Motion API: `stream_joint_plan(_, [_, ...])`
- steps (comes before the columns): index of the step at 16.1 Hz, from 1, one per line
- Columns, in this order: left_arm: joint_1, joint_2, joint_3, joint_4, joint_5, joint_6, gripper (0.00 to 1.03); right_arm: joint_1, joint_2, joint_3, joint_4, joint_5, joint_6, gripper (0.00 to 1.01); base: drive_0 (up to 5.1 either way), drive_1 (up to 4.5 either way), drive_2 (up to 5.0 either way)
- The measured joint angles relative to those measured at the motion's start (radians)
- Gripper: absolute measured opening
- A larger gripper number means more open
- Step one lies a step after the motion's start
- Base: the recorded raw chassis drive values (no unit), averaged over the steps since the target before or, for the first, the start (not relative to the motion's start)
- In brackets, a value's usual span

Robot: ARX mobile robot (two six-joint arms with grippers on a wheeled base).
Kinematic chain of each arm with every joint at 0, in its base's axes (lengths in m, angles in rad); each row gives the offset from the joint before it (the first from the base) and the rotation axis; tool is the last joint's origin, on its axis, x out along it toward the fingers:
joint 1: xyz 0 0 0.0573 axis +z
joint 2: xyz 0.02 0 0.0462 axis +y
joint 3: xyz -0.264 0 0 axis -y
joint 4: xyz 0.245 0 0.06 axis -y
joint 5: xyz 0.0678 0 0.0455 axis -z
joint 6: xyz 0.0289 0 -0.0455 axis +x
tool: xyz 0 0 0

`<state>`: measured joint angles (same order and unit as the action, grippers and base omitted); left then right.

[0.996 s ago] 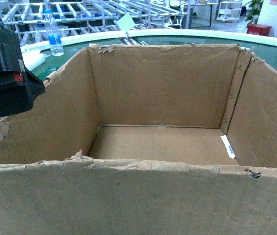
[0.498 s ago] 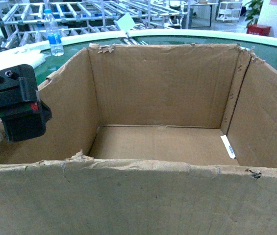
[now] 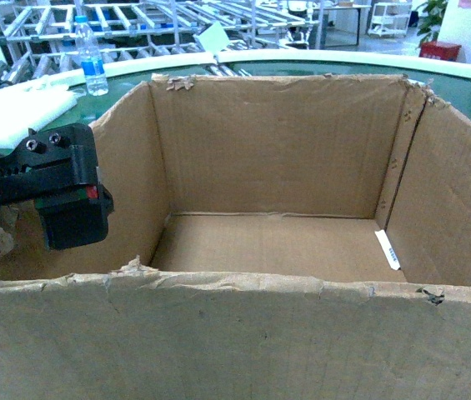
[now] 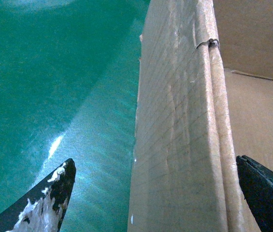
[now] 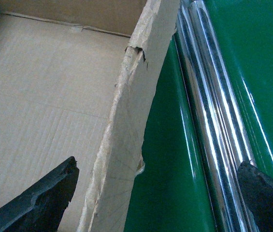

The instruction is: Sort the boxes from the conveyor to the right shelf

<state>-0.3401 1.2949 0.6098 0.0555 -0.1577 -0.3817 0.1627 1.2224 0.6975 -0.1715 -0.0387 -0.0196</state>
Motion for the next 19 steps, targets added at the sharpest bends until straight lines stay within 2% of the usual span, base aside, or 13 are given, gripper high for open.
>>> stream_joint_plan(1, [0.000,0.000,0.000,0.000,0.000,0.013,0.86,0.000,0.000,-0.001,0.001,0.000,0.000,0.97,0.0,0.00,0.0])
stream_joint_plan(3, [0.000,0.000,0.000,0.000,0.000,0.016,0.61,0.000,0.000,-0.002,0.001,0.000,0.000,0.73,0.0,0.00,0.0])
stream_joint_plan(8, [-0.011,-0.002,0.000,0.006,0.023,0.023,0.16,0.001,0.000,-0.002,0.002,-0.014,0.001,0.28,0.0,0.00,0.0])
stream_joint_plan(9, [-0.011,-0.002,0.000,0.006,0.027,0.024,0.10,0.001,0.000,-0.002,0.003,-0.018,0.001,0.21,0.0,0.00,0.0])
stream_joint_plan(10, [-0.014,-0.002,0.000,0.005,0.023,0.025,0.03,0.002,0.000,-0.002,0.005,-0.027,0.007,0.09,0.0,0.00,0.0])
stream_joint_plan(11, [-0.016,-0.002,0.000,0.005,0.019,0.024,0.03,0.007,0.003,-0.001,0.010,-0.023,0.015,0.02,0.0,0.00,0.0])
stream_joint_plan(15, [-0.018,-0.003,0.028,0.005,-0.003,0.056,0.03,0.006,0.019,0.021,0.014,-0.029,0.035,0.02,0.0,0.00,0.0])
stream_joint_plan(19, [-0.031,-0.038,0.062,0.003,-0.028,0.082,0.03,-0.014,0.007,0.072,0.003,-0.050,0.035,0.02,0.0,0.00,0.0])
